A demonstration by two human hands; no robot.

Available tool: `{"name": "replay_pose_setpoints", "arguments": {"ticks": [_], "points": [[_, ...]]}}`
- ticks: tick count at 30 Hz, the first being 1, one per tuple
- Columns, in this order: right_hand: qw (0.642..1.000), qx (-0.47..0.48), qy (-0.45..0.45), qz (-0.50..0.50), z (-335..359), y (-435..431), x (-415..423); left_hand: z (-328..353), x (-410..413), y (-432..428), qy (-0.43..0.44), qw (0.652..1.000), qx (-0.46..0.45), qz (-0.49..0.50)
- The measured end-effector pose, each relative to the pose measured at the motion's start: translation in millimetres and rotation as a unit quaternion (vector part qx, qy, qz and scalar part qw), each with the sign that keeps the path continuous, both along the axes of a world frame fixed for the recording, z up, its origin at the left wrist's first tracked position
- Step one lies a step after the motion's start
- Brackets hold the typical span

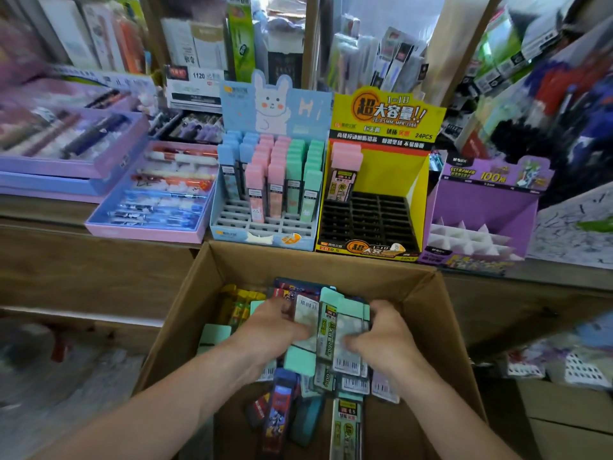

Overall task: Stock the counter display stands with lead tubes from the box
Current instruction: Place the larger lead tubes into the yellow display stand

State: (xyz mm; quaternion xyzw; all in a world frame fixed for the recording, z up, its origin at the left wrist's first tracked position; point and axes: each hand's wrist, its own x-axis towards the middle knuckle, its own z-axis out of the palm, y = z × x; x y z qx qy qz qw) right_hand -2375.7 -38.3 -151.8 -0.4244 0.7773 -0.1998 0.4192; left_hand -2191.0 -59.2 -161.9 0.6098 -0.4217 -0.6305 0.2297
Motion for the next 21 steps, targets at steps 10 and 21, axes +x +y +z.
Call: {"name": "replay_pose_setpoints", "arguments": {"ticks": [10,21], "points": [[0.993,-0.015,-0.100,-0.062,0.7,0.3,7.4,4.6,-3.1,5.8,0.007,0.999,-0.020,0.029],[0.962,0.003,-0.230,-0.147,-1.5,-3.1,4.2,21.7,-2.1,5.4,0.011,0.999,-0.029,0.032]]}}
